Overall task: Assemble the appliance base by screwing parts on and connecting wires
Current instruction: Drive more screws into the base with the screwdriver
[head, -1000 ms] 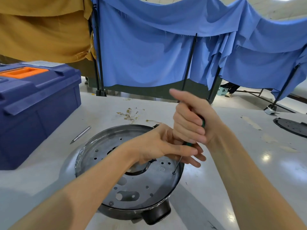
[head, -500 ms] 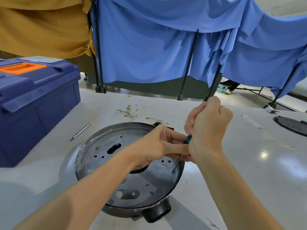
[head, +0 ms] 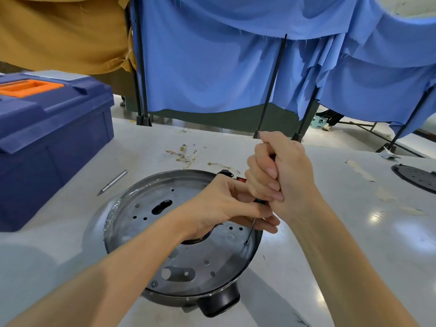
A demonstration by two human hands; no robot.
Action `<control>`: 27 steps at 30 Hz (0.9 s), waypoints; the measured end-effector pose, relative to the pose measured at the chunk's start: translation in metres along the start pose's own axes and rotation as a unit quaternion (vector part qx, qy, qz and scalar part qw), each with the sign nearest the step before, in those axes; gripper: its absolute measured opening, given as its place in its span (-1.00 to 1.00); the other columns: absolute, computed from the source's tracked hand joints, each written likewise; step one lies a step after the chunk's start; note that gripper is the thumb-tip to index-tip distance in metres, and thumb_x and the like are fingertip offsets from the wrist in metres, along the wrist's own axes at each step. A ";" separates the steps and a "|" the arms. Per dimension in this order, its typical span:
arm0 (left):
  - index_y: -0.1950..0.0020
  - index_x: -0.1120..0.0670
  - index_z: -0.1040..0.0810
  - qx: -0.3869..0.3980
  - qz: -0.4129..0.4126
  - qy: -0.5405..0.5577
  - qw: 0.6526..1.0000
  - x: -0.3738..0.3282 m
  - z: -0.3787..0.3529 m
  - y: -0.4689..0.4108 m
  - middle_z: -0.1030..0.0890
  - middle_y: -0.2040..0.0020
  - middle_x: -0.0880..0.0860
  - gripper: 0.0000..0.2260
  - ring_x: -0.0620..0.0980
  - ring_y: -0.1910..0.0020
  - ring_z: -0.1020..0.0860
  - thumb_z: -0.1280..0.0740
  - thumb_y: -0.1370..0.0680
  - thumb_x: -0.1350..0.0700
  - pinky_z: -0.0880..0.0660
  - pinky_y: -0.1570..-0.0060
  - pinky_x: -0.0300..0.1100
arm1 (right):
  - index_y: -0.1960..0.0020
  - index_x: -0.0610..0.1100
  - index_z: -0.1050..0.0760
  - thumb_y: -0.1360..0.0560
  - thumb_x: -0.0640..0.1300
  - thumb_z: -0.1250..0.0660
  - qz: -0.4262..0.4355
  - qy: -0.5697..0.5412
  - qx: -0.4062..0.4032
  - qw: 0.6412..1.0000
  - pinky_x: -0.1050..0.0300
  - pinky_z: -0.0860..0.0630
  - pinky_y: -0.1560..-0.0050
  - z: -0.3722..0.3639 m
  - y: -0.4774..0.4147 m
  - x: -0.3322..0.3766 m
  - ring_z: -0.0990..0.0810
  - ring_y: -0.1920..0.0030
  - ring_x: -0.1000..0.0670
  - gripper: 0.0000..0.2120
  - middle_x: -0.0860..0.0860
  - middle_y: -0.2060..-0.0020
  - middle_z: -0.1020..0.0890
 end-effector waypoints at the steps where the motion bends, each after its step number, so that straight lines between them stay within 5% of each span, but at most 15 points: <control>1: -0.01 0.21 -0.69 -0.002 0.000 -0.001 1.000 -0.001 -0.001 0.000 -0.70 0.07 0.23 -0.87 0.22 0.05 -0.69 -0.46 -0.47 0.26 -0.60 -0.01 -0.10 | 0.60 -0.18 -0.15 -0.57 -0.24 -0.05 0.016 0.003 -0.033 0.999 0.35 -0.03 0.55 0.001 0.003 0.001 -0.02 0.68 0.04 -0.46 -0.01 0.71 -0.14; 7: 0.05 0.13 -0.71 -0.002 -0.009 -0.013 1.000 -0.004 -0.002 0.001 -0.72 0.09 0.16 -0.87 0.16 0.10 -0.70 -0.49 -0.42 0.24 -0.61 0.05 -0.14 | 0.66 -0.12 -0.20 -0.51 -0.30 -0.03 0.087 0.059 -0.162 0.981 0.35 -0.10 0.55 -0.007 0.009 -0.003 -0.11 0.69 0.05 -0.45 0.00 0.71 -0.20; 13: -0.05 0.19 -0.69 -0.006 -0.008 -0.022 1.000 -0.002 -0.001 -0.001 -0.72 0.07 0.15 -0.80 0.09 0.10 -0.70 -0.50 -0.44 0.24 -0.60 0.09 -0.21 | 0.65 -0.07 -0.24 -0.52 -0.20 -0.02 0.170 0.094 -0.321 0.927 0.26 -0.20 0.51 0.000 0.020 -0.010 -0.23 0.65 0.01 -0.45 0.03 0.69 -0.30; 15: 0.03 0.09 -0.72 0.010 -0.006 -0.021 1.000 -0.003 -0.001 0.001 -0.72 0.10 0.10 -0.87 0.06 0.09 -0.70 -0.50 -0.43 0.21 -0.59 0.06 -0.21 | 0.66 -0.07 -0.28 -0.52 -0.16 -0.06 0.145 0.091 -0.275 0.946 0.25 -0.21 0.53 0.001 0.019 -0.012 -0.23 0.66 -0.01 -0.45 0.00 0.69 -0.31; 18: 0.11 0.05 -0.72 0.033 0.009 0.023 0.999 -0.004 0.003 0.005 -0.72 0.06 0.14 -0.91 0.14 0.00 -0.68 -0.46 -0.48 0.23 -0.58 0.02 -0.22 | 0.61 -0.15 -0.41 -0.57 0.00 -0.12 -0.019 0.089 -0.024 0.996 0.11 -0.39 0.42 0.000 -0.002 0.001 -0.38 0.57 -0.10 -0.41 -0.13 0.63 -0.42; 20: 0.03 0.08 -0.70 0.051 0.029 0.028 0.998 -0.005 0.004 0.006 -0.70 -0.02 0.19 -0.91 0.15 -0.08 -0.66 -0.44 -0.51 0.22 -0.56 0.06 -0.30 | 0.59 -0.21 -0.45 -0.59 0.04 -0.07 -0.083 0.089 0.110 0.986 0.08 -0.49 0.25 0.001 -0.012 0.012 -0.48 0.50 -0.14 -0.36 -0.16 0.60 -0.49; 21: 0.01 0.09 -0.70 0.054 0.032 0.023 0.998 -0.005 0.004 0.005 -0.70 -0.03 0.19 -0.91 0.15 -0.09 -0.66 -0.43 -0.51 0.20 -0.55 0.08 -0.33 | 0.61 -0.21 -0.41 -0.59 0.02 -0.07 -0.092 0.079 0.148 0.982 0.12 -0.48 0.33 0.000 -0.015 0.015 -0.45 0.56 -0.12 -0.35 -0.14 0.65 -0.44; 23: 0.01 0.12 -0.69 0.052 0.030 0.016 0.998 -0.004 0.004 0.004 -0.70 -0.02 0.20 -0.92 0.15 -0.08 -0.66 -0.43 -0.52 0.21 -0.54 0.11 -0.35 | 0.65 -0.18 -0.26 -0.62 -0.08 -0.10 -0.091 0.054 0.176 0.979 0.26 -0.24 0.60 -0.007 -0.016 0.013 -0.23 0.72 -0.03 -0.35 -0.06 0.74 -0.27; 27: -0.01 0.27 -0.66 0.007 0.006 -0.007 1.000 0.000 0.003 0.004 -0.71 0.08 0.22 -0.85 0.17 0.04 -0.69 -0.47 -0.45 0.29 -0.60 0.02 -0.18 | 0.61 -0.18 -0.16 -0.65 -0.15 -0.08 -0.003 0.036 0.030 0.999 0.40 -0.08 0.58 -0.011 -0.009 0.002 -0.06 0.71 0.04 -0.36 -0.01 0.73 -0.15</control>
Point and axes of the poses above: each hand's wrist, its own y-axis away from the middle knuckle, its own z-axis out of the back of the hand, x = y × z, the point moved 3 cm from there along -y, towards the middle knuckle
